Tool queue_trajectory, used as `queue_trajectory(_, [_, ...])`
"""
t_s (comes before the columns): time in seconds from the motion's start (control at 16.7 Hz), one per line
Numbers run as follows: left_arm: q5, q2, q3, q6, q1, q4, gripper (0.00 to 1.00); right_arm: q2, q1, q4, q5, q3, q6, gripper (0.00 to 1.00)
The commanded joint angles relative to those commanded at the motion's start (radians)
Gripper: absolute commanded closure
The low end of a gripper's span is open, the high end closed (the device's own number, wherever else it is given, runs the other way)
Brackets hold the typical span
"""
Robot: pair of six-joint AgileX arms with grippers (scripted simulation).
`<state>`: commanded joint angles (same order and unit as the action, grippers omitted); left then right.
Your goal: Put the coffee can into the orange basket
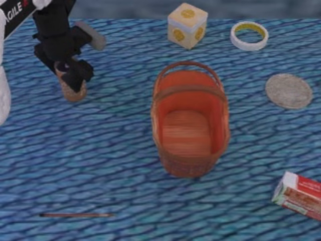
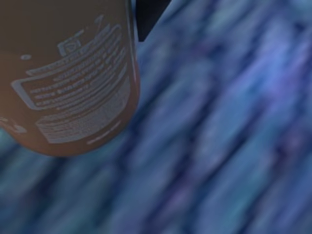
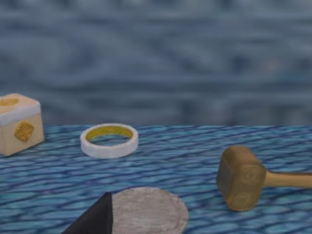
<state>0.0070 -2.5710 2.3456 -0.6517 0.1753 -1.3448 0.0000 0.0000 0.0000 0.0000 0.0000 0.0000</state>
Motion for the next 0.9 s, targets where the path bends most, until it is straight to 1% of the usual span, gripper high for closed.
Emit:
queue_trajectory(0.48, [0.000,0.000,0.000,-0.002,0.001,0.000,1.00,0.000,0.000,0.000,0.000,0.000,0.000,0.00])
queue_trajectory(0.54, [0.007,0.001,-0.005,0.002,0.002,0.010,1.00,0.000,0.000,0.000,0.000,0.000,0.000,0.00])
queue_trajectory(0.6, [0.022,0.003,-0.015,0.008,0.004,0.030,1.00,0.000,0.000,0.000,0.000,0.000,0.000,0.00])
queue_trajectory(0.72, [0.073,0.014,-0.051,0.031,0.011,0.100,1.00,0.000,0.000,0.000,0.000,0.000,0.000,0.00])
queue_trajectory(0.9, [0.192,0.045,-0.137,0.087,0.026,0.274,1.00,0.000,0.000,0.000,0.000,0.000,0.000,0.00])
